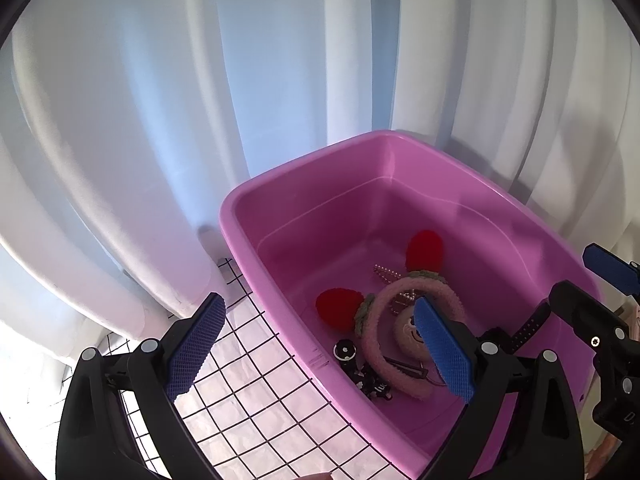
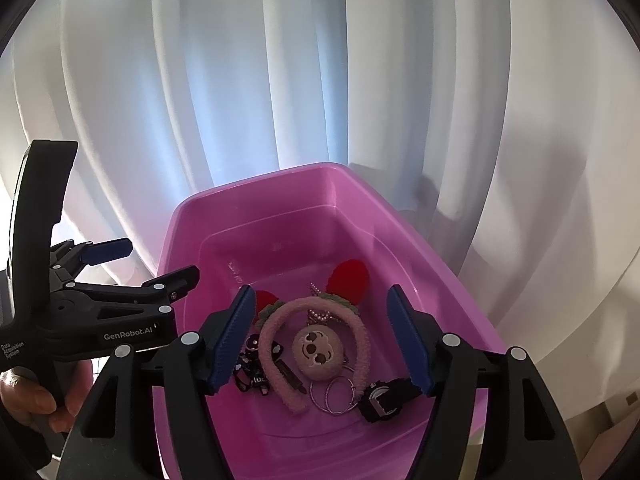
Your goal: Organize jewelry
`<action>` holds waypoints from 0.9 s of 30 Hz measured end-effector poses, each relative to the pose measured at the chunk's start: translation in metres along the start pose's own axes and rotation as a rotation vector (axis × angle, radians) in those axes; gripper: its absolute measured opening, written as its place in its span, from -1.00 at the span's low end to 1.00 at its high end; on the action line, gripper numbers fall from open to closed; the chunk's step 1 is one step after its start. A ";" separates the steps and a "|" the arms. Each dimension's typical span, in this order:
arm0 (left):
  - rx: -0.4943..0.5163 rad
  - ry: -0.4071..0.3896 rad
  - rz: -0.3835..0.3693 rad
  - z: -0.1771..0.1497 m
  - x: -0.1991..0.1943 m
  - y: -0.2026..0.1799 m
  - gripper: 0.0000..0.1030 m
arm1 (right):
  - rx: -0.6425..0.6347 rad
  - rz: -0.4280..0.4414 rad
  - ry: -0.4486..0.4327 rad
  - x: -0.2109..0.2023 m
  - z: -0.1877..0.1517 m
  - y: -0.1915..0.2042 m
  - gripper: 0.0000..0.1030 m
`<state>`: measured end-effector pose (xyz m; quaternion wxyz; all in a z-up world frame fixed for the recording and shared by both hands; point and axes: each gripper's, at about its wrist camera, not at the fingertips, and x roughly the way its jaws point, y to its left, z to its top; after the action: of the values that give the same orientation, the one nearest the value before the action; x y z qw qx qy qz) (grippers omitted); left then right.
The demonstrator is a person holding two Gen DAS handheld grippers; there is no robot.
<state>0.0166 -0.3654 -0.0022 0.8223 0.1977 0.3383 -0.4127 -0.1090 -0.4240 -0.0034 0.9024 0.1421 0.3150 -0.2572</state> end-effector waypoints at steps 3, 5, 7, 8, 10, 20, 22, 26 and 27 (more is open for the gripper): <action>-0.005 -0.001 0.002 0.000 -0.002 0.002 0.82 | -0.003 0.000 -0.003 -0.001 0.000 0.001 0.26; -0.008 0.000 0.002 0.000 -0.002 0.003 0.82 | -0.004 -0.001 -0.004 0.000 -0.001 0.002 0.26; -0.009 0.001 0.002 -0.001 -0.003 0.005 0.82 | -0.003 -0.002 -0.004 -0.001 -0.001 0.003 0.26; -0.010 0.001 0.001 -0.001 -0.003 0.005 0.82 | -0.001 -0.004 -0.005 -0.001 -0.002 0.003 0.26; -0.013 0.001 0.003 -0.001 -0.003 0.006 0.82 | 0.000 -0.005 -0.004 -0.002 -0.002 0.003 0.26; -0.012 0.001 -0.002 -0.001 -0.004 0.007 0.82 | -0.004 -0.004 -0.004 0.000 -0.001 0.005 0.26; -0.012 0.001 0.000 -0.001 -0.004 0.007 0.82 | -0.003 -0.005 -0.004 0.000 -0.001 0.005 0.26; -0.013 0.003 0.000 -0.002 -0.004 0.007 0.82 | -0.005 -0.003 -0.004 0.000 -0.001 0.005 0.26; -0.013 0.004 0.001 -0.002 -0.005 0.007 0.82 | -0.005 -0.003 -0.003 0.000 -0.001 0.005 0.26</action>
<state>0.0199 -0.3575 0.0002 0.8231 0.1935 0.3423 -0.4097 -0.1067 -0.4192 -0.0038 0.9030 0.1390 0.3143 -0.2579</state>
